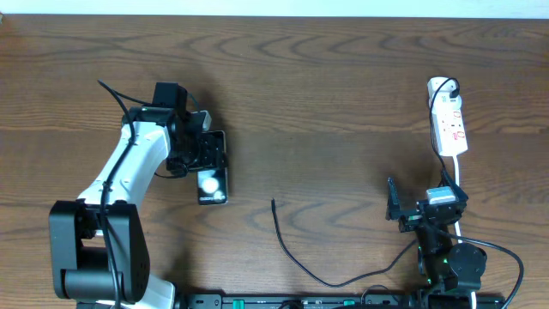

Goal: Plug charger to phone and switch on socket
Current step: 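Lift the phone with the left gripper and raise it upright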

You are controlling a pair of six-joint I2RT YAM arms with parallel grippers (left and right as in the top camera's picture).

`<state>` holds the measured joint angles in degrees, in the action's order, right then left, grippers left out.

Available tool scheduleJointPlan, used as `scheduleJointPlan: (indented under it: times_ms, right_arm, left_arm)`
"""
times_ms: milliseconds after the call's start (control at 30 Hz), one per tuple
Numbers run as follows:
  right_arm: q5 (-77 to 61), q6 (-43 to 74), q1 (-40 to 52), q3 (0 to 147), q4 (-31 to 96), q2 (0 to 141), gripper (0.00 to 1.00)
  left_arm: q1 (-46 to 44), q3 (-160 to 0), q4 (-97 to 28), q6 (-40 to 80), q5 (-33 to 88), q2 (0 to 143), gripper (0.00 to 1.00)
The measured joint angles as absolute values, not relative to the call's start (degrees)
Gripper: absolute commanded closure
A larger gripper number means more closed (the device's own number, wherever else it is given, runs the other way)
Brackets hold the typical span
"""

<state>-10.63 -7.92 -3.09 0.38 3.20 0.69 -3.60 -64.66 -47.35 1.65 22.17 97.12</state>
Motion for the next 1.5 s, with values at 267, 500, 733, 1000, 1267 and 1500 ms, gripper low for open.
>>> scheduleJointPlan:
  times_ms: [267,500,733,1000,1267,1500]
  right_arm:
    - [-10.63,-7.92,-3.09,0.38,3.2,0.69,0.01]
    - [-10.63,-7.92,-3.09,0.38,3.2,0.69,0.01]
    - [-10.63,-7.92,-3.09,0.38,3.2,0.69,0.01]
    - [-10.63,-7.92,-3.09,0.38,3.2,0.69,0.01]
    - [-10.63,-7.92,-3.09,0.38,3.2,0.69,0.01]
    - [-10.63,-7.92,-3.09,0.38,3.2,0.69,0.01]
  left_arm:
    - [-3.6,-64.66,-47.24,1.67,39.18,97.12,0.93]
    - [-3.6,-64.66,-45.93,3.29,52.9,97.12,0.92]
    - [-3.6,-64.66,-40.05,8.71,66.63,97.12,0.92]
    - [-3.6,-64.66,-30.94,19.88,79.94,97.12,0.93]
    - [-3.6,-64.66,-24.32,34.57,85.67,97.12,0.93]
    - [-3.6,-64.66,-17.43,49.69,86.83,97.12,0.93]
